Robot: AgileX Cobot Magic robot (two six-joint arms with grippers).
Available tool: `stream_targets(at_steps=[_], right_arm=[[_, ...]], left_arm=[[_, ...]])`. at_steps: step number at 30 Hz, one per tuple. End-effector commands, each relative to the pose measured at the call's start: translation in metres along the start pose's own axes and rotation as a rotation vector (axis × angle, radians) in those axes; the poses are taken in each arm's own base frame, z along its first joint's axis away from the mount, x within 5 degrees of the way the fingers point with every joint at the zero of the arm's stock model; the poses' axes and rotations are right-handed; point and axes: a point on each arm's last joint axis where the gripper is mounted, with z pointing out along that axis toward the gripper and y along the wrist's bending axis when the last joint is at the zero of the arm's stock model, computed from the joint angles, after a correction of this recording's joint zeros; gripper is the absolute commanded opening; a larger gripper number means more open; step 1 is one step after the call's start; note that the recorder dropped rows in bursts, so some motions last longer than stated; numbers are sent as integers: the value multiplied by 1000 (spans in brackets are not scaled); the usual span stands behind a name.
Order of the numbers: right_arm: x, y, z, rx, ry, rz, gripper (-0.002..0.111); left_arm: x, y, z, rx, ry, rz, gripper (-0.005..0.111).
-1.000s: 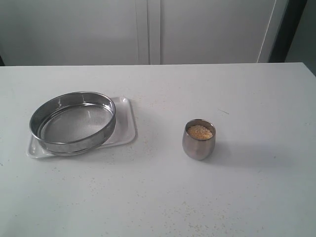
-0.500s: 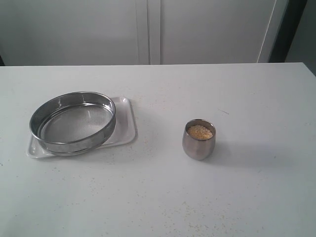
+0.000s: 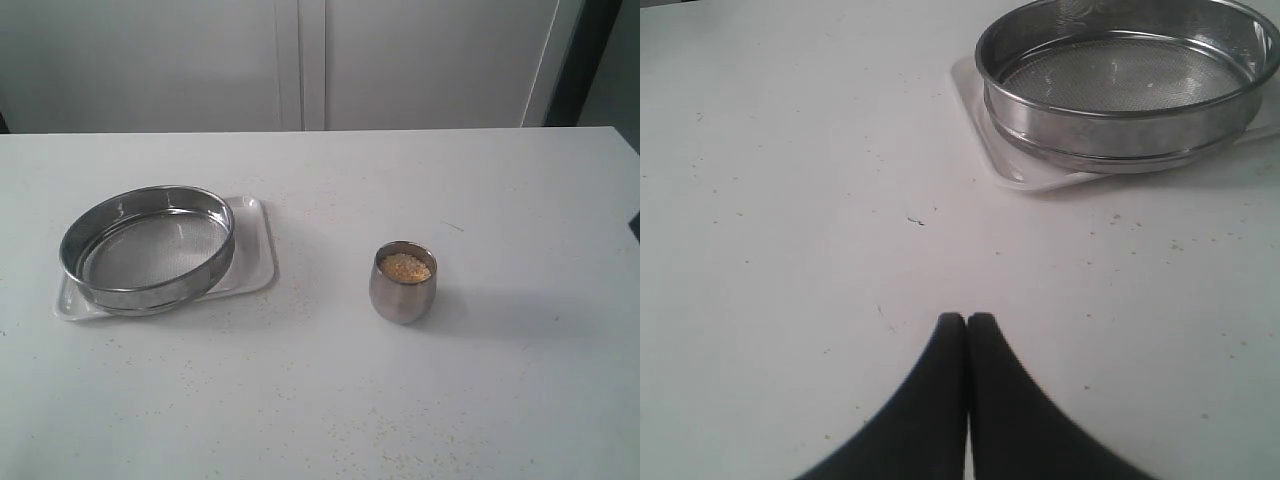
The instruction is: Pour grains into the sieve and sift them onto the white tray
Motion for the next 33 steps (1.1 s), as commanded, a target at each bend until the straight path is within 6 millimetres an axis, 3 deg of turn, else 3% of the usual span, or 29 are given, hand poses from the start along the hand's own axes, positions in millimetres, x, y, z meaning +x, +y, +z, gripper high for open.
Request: stream_targets(at_steps=[1, 8, 16, 26, 33], right_arm=[[18, 1, 21, -27, 29, 3, 0], [65, 6, 46, -97, 145, 12, 0], [117, 13, 56, -177, 264, 38, 0], [182, 22, 46, -294, 512, 10, 0], [201, 26, 42, -370, 573, -58, 0]], left_arm=[[1, 0, 0, 1, 0, -7, 0], [1, 0, 0, 1, 0, -7, 0], [1, 0, 0, 1, 0, -7, 0], [1, 0, 0, 1, 0, -7, 0], [1, 0, 0, 1, 0, -7, 0]])
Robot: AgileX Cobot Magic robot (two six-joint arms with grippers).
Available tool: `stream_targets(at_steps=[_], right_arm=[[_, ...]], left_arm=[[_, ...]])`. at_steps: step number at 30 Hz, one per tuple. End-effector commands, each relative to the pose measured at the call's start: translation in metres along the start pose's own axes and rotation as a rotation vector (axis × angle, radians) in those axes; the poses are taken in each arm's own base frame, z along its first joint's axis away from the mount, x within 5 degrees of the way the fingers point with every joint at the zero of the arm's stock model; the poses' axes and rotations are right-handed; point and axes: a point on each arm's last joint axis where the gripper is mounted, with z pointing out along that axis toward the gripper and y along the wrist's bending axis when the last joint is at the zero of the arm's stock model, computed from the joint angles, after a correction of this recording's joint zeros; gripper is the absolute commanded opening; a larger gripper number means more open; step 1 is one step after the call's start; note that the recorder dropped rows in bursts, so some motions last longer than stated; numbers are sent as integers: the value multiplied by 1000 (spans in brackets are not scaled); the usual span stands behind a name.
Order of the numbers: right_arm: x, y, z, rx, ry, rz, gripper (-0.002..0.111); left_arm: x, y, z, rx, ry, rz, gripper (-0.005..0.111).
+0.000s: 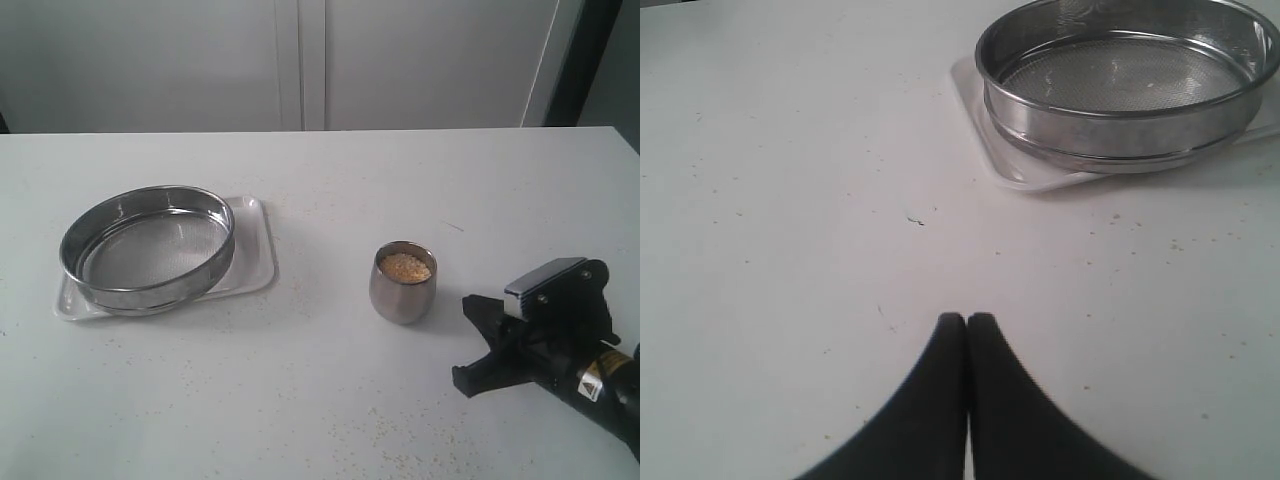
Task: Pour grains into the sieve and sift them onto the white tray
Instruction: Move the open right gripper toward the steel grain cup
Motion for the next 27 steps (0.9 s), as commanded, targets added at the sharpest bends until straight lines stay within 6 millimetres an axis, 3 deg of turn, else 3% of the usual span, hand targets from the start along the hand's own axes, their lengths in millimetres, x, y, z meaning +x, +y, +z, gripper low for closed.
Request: stream_targets(at_steps=[1, 13, 17, 19, 22, 27], right_arm=[[5, 3, 4, -51, 10, -46, 0], [3, 4, 9, -76, -5, -67, 2], [3, 4, 9, -77, -4, -54, 28], [3, 4, 9, -77, -4, -54, 55], [3, 3, 9, -73, -4, -48, 83], [3, 3, 9, -73, -3, -32, 84]], left_arm=[[1, 0, 0, 1, 0, -7, 0], [1, 0, 0, 1, 0, -7, 0], [1, 0, 0, 1, 0, -7, 0], [1, 0, 0, 1, 0, -7, 0], [1, 0, 0, 1, 0, -7, 0], [1, 0, 0, 1, 0, -7, 0]])
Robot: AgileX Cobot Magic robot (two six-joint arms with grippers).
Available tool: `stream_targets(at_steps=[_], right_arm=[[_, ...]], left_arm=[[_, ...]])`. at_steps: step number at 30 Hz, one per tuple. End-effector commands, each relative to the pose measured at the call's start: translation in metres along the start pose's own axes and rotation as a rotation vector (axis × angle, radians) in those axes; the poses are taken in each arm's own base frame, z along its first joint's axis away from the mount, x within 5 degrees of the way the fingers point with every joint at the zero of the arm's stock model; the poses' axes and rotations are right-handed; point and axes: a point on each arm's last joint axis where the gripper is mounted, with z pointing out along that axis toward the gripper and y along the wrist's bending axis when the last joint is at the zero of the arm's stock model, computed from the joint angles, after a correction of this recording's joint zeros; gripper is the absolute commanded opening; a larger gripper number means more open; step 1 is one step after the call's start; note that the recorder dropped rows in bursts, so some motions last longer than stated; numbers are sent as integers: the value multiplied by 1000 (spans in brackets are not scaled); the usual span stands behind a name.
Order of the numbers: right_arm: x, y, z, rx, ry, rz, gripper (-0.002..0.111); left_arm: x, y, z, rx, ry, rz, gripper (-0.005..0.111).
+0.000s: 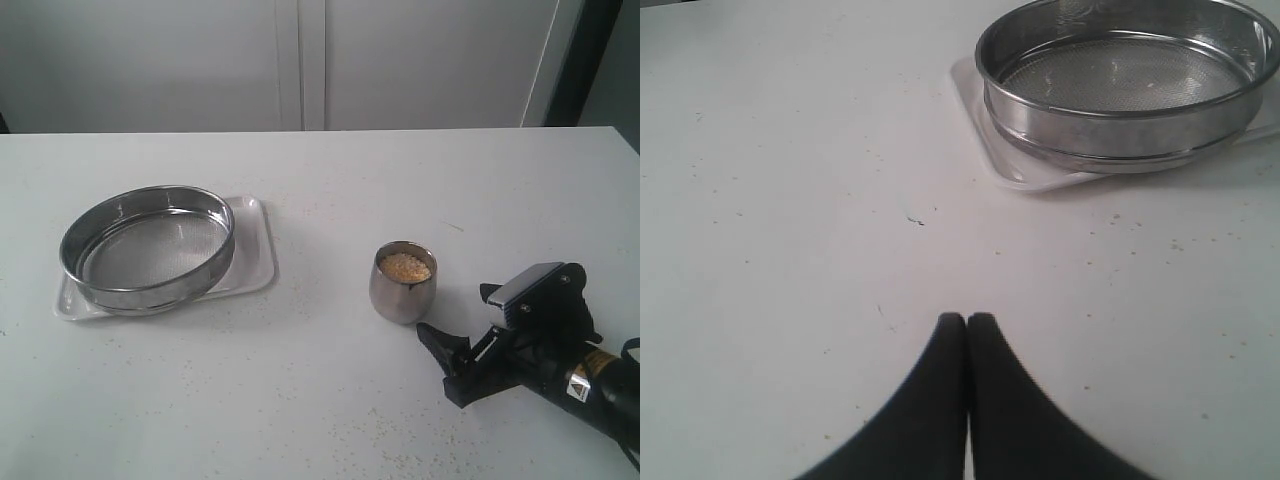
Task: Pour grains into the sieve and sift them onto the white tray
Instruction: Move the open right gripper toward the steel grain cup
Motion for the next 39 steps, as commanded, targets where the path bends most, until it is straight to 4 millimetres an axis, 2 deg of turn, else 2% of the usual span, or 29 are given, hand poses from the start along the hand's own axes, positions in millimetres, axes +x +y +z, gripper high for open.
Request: stream_targets(at_steps=[1, 17, 22, 24, 39], right_arm=[[-1, -1, 1, 3, -15, 21, 84], [-1, -1, 1, 3, -15, 24, 85], [-1, -1, 1, 2, -15, 48, 97], [-1, -1, 1, 2, -15, 48, 99], [-3, -3, 6, -1, -26, 46, 99]], left_arm=[[1, 0, 0, 1, 0, -7, 0], [1, 0, 0, 1, 0, -7, 0], [1, 0, 0, 1, 0, -7, 0], [1, 0, 0, 1, 0, -7, 0], [1, 0, 0, 1, 0, -7, 0]])
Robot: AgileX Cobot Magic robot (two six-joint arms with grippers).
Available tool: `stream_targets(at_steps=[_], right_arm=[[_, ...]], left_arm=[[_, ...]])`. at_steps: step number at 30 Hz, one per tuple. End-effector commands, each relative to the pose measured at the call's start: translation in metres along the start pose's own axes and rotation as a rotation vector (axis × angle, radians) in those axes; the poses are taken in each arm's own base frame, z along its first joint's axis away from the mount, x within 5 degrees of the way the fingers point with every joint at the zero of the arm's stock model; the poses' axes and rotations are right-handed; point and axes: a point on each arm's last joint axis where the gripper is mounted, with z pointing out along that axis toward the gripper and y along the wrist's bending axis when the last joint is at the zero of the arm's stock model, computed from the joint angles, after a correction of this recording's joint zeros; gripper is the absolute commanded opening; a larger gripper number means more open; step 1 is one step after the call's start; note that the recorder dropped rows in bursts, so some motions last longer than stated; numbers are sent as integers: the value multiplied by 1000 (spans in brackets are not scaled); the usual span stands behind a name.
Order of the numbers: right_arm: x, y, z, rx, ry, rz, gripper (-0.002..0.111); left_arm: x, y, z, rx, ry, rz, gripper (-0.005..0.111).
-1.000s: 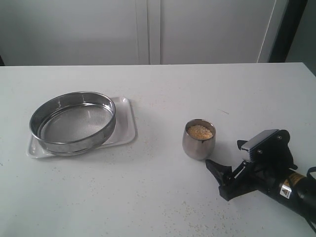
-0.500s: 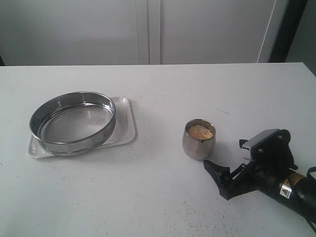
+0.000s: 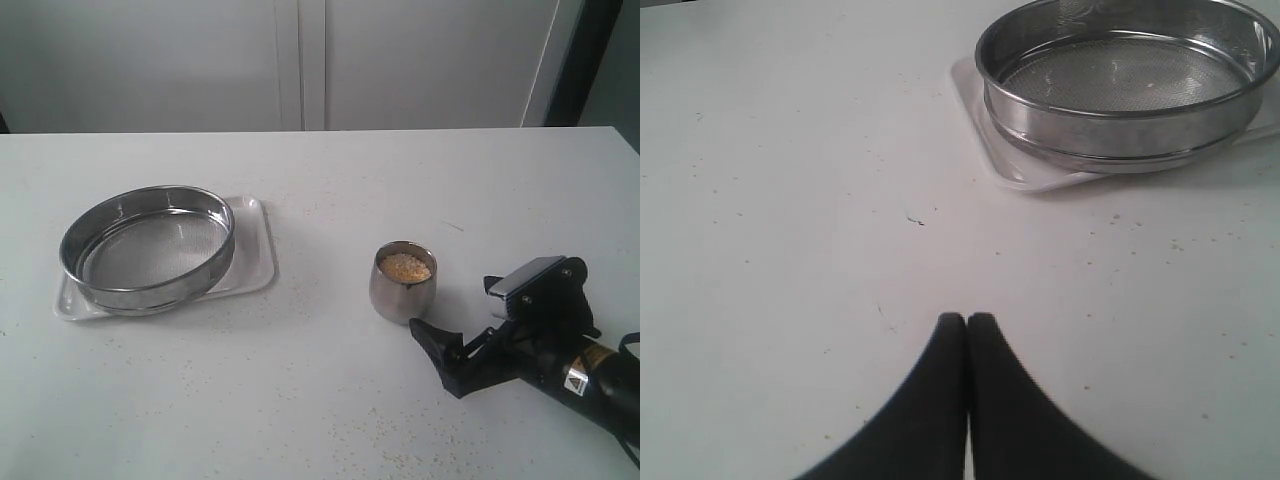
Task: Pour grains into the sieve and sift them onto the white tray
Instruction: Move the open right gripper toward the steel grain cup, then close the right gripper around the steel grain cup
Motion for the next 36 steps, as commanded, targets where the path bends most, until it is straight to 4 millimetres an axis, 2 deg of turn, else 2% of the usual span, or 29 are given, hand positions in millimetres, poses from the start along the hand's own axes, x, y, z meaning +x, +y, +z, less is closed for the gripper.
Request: stream_targets(at_steps=[1, 11, 31, 36], right_arm=[[0, -1, 4, -6, -10, 10, 99], [-2, -4, 19, -58, -32, 20, 99], [12, -8, 51, -149, -19, -5, 99], [9, -10, 58, -165, -37, -23, 99]], left_arm=[[1, 0, 0, 1, 0, -7, 0], [1, 0, 0, 1, 0, -7, 0], [1, 0, 0, 1, 0, -7, 0], [1, 0, 0, 1, 0, -7, 0]])
